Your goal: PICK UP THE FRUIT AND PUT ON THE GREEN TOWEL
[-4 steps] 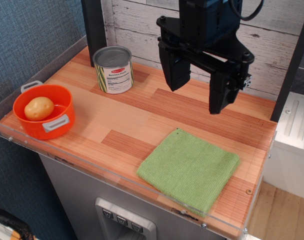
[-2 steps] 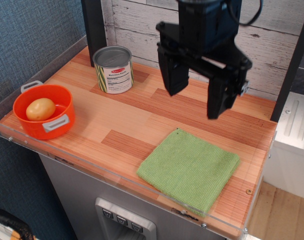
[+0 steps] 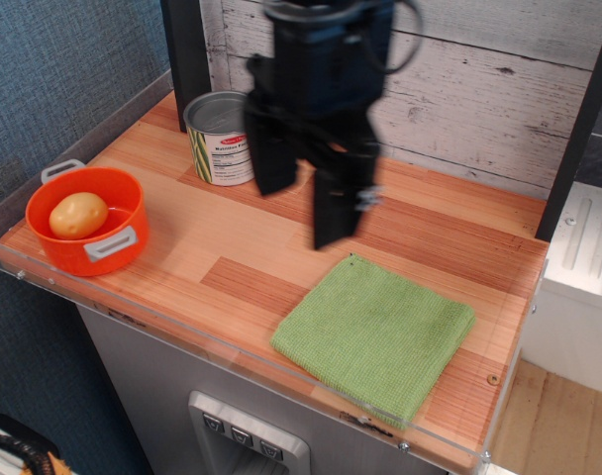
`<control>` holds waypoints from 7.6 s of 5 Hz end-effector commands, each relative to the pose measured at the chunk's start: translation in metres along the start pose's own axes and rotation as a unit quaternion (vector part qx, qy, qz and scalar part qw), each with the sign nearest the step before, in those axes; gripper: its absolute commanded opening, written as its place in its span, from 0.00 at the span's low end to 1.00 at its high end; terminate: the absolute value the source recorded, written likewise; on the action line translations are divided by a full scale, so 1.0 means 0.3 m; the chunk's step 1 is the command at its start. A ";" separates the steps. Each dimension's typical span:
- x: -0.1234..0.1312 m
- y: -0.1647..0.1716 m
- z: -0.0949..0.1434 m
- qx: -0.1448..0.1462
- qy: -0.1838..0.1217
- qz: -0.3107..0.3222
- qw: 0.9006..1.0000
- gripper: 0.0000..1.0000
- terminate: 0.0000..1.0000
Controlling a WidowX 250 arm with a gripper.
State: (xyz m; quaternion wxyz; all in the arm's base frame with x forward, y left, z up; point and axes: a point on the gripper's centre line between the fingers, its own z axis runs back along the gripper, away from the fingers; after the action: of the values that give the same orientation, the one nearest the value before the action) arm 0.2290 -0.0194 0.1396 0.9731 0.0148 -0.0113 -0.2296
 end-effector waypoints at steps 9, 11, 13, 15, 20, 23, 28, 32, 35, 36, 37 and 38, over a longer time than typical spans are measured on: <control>-0.293 0.650 -0.243 0.039 -0.016 -0.009 0.999 1.00 0.00; -0.271 0.631 -0.248 0.036 -0.019 -0.018 0.999 1.00 0.00; -0.253 0.614 -0.276 0.035 -0.011 -0.022 0.999 1.00 0.00; -0.254 0.615 -0.296 0.037 -0.015 -0.016 0.999 1.00 0.00; -0.254 0.612 -0.363 0.040 0.003 -0.015 0.999 1.00 0.00; -0.254 0.605 -0.340 0.055 0.004 -0.018 0.998 0.00 0.00; -0.158 0.527 -0.063 0.104 -0.021 -0.015 0.994 0.00 0.00; 0.098 0.120 -0.061 0.062 -0.071 -0.164 0.982 0.00 0.00; 0.126 -0.093 -0.215 0.026 -0.059 -0.232 0.971 0.00 0.00; 0.139 -0.105 -0.269 0.030 -0.044 -0.235 0.971 0.00 0.00; 0.146 -0.106 -0.314 0.027 -0.030 -0.240 0.970 0.00 0.00; 0.146 -0.106 -0.318 0.032 -0.022 -0.237 0.971 1.00 0.00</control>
State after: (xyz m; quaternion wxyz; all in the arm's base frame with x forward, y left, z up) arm 0.2556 -0.0625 0.0324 0.8925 0.0391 -0.0181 -0.4489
